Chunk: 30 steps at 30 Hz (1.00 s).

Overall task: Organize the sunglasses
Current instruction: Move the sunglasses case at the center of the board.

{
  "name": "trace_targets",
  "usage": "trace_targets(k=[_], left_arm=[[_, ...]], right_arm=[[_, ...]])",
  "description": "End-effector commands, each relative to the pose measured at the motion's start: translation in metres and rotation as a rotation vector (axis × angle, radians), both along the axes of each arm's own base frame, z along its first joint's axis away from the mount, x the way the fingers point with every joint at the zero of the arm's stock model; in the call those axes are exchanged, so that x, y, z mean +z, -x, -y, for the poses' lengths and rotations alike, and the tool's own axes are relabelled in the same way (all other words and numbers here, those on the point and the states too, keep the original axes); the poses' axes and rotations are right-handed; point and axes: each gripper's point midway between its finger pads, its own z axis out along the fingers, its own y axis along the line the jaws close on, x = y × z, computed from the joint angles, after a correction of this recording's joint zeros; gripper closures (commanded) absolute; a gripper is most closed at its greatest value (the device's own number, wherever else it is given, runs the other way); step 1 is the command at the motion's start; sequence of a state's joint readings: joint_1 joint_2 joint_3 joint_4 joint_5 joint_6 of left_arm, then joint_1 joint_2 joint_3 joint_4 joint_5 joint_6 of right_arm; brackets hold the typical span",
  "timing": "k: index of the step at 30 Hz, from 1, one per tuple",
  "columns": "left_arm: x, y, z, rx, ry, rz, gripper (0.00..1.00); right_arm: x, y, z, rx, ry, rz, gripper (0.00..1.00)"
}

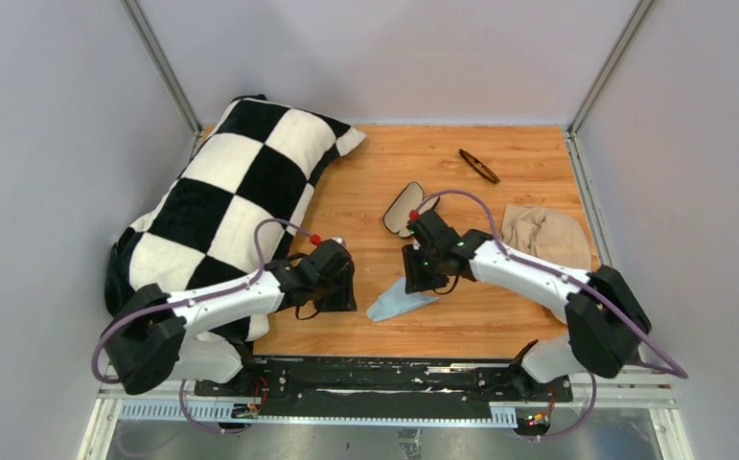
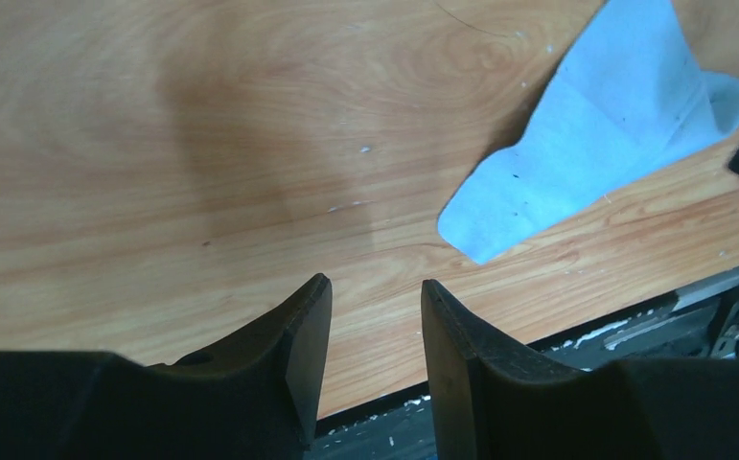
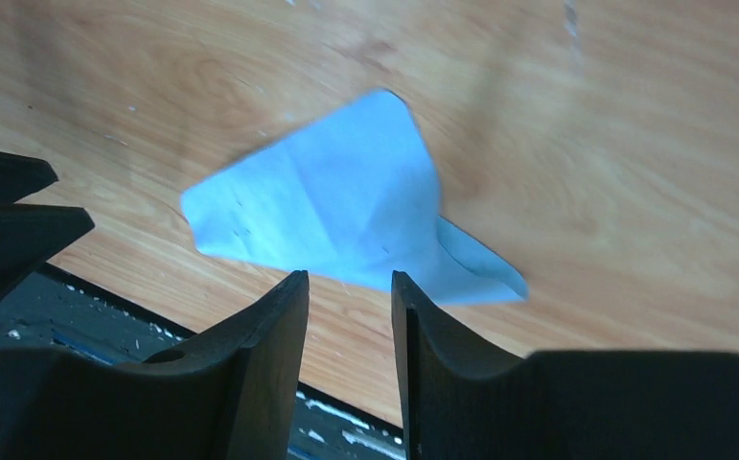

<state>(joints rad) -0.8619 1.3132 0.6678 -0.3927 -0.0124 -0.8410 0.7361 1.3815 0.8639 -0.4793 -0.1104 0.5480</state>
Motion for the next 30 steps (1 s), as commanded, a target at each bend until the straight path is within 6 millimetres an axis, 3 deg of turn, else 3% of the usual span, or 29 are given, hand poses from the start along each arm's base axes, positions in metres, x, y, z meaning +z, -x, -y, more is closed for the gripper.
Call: trace_targets(k=[1,4,8,11,19,21,27,30], left_arm=[[0.015,-0.011,-0.019,0.158,0.059,0.048,0.54],[0.018,-0.01,-0.031,0.211,0.067,0.055,0.53],[0.014,-0.006,-0.044,0.267,0.064,0.049,0.53],[0.013,-0.004,-0.048,0.293,0.07,0.043,0.53],[0.01,-0.001,-0.051,0.294,0.063,0.037,0.54],[0.009,-0.001,-0.05,0.29,0.061,0.034,0.54],[0.007,-0.001,-0.05,0.285,0.059,0.035,0.54],[0.009,-0.003,-0.05,0.279,0.057,0.043,0.54]], right_arm=[[-0.003,-0.014,-0.026,0.098,0.098,0.068,0.59],[-0.009,-0.015,-0.05,0.157,0.114,0.062,0.59],[-0.018,-0.013,-0.072,0.206,0.156,0.056,0.51],[-0.027,-0.013,-0.075,0.194,0.212,0.051,0.49],[-0.044,-0.012,-0.069,0.17,0.302,0.043,0.57],[-0.046,-0.013,-0.067,0.17,0.315,0.043,0.62],[-0.034,-0.017,-0.066,0.153,0.305,0.073,0.98],[-0.019,-0.022,-0.066,0.148,0.292,0.114,1.0]])
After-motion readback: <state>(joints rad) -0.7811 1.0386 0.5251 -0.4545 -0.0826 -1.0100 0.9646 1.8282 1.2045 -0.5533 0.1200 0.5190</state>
